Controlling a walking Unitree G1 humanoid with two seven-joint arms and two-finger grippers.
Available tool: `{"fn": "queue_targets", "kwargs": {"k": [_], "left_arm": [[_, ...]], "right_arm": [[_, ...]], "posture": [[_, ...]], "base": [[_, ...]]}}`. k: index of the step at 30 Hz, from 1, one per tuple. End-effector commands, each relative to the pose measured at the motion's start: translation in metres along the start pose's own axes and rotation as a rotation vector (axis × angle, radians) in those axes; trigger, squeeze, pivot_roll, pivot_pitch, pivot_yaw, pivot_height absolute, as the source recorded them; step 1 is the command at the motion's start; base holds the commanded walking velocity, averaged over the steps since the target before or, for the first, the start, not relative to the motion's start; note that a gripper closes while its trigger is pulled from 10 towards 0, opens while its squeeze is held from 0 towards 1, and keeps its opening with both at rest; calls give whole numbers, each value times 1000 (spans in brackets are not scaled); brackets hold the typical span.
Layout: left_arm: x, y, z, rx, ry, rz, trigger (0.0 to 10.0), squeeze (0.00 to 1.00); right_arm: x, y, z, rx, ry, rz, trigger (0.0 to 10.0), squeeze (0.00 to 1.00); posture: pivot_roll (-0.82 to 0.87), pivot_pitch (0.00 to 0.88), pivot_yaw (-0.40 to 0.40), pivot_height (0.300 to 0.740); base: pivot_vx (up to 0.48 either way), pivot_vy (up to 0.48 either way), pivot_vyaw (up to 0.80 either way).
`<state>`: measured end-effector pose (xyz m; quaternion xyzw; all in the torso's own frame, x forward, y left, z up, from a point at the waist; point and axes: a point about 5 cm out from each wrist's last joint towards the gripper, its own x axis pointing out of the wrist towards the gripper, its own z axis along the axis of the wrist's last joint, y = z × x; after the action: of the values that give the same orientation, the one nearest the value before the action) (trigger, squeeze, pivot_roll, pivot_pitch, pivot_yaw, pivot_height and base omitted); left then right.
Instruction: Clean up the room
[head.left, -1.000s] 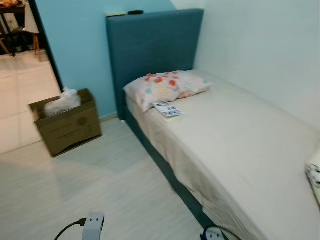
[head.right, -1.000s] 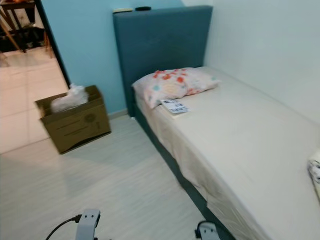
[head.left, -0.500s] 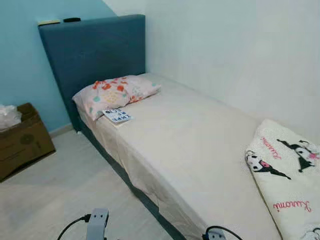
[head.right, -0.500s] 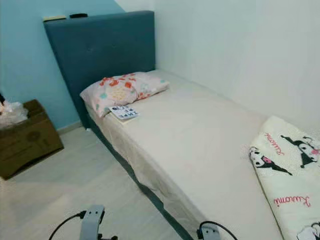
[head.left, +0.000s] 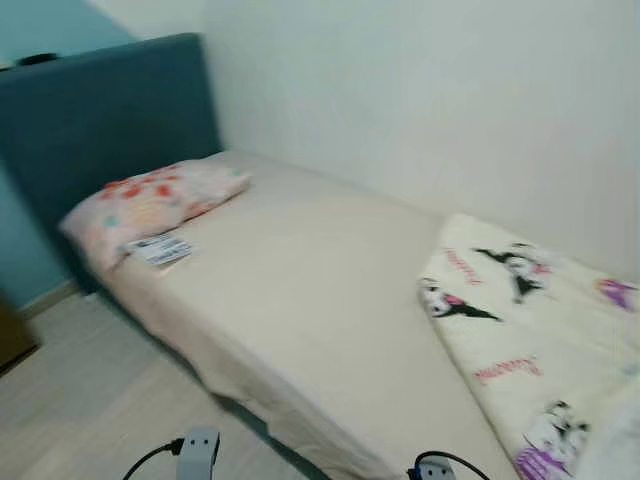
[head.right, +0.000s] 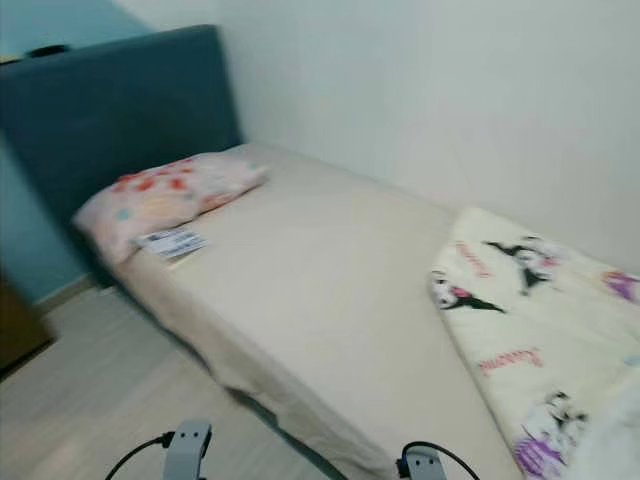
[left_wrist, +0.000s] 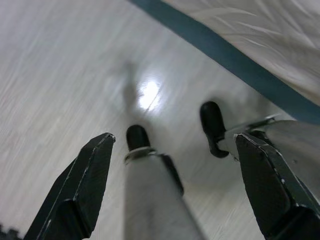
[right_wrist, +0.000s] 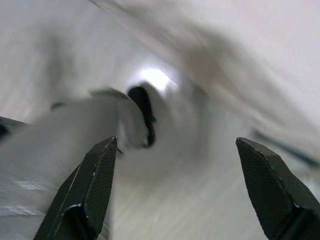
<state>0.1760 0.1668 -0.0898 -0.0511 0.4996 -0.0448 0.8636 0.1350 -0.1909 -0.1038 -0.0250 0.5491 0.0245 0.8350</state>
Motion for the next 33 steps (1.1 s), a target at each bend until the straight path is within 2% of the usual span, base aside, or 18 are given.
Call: {"fn": "queue_targets", "kwargs": {"k": [1, 22, 33], "left_arm": [[-1, 2, -2, 13, 11, 10, 10000, 0], [0, -1, -5, 1, 15, 5, 10000, 0], [-1, 2, -5, 2, 15, 14, 10000, 0]], "right_arm": [[-1, 4, -13, -12, 53, 9, 10000, 0], [-2, 0, -17, -14, 67, -9, 10000, 0], [-1, -1, -11, 1, 31, -29, 10000, 0]], "posture": [[-12, 0, -18, 740], [-14, 0, -23, 740], [-13, 0, -18, 740]], "base": [[0, 0, -756], [0, 0, -754], [0, 0, -750]]}}
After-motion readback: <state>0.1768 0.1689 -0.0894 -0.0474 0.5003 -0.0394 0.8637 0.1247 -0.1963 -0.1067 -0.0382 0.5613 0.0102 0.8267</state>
